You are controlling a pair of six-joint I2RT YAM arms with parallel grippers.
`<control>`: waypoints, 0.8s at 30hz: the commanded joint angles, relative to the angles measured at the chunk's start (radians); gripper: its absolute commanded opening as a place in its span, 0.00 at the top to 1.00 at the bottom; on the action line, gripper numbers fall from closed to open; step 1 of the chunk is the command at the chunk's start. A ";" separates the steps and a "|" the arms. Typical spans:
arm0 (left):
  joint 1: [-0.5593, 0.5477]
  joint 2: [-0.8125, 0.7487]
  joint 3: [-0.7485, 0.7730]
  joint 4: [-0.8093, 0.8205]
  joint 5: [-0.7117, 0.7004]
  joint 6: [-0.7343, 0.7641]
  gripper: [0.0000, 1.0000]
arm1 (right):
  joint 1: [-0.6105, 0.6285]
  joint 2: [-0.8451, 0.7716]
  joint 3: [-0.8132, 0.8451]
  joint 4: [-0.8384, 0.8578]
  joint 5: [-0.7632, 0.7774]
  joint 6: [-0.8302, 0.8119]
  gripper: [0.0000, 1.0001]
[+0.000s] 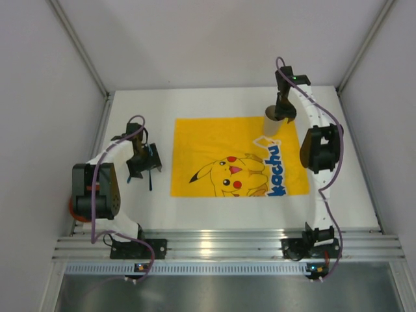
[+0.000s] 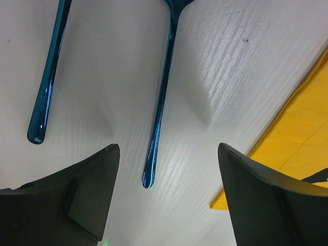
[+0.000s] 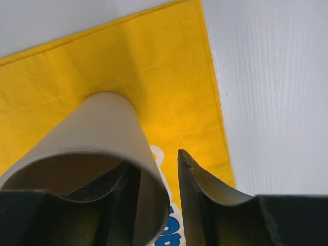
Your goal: Set the dinner table for one person
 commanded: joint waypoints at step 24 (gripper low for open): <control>0.008 0.269 0.168 0.088 -0.090 0.078 0.48 | 0.020 -0.696 -0.406 -0.012 -0.061 0.032 0.00</control>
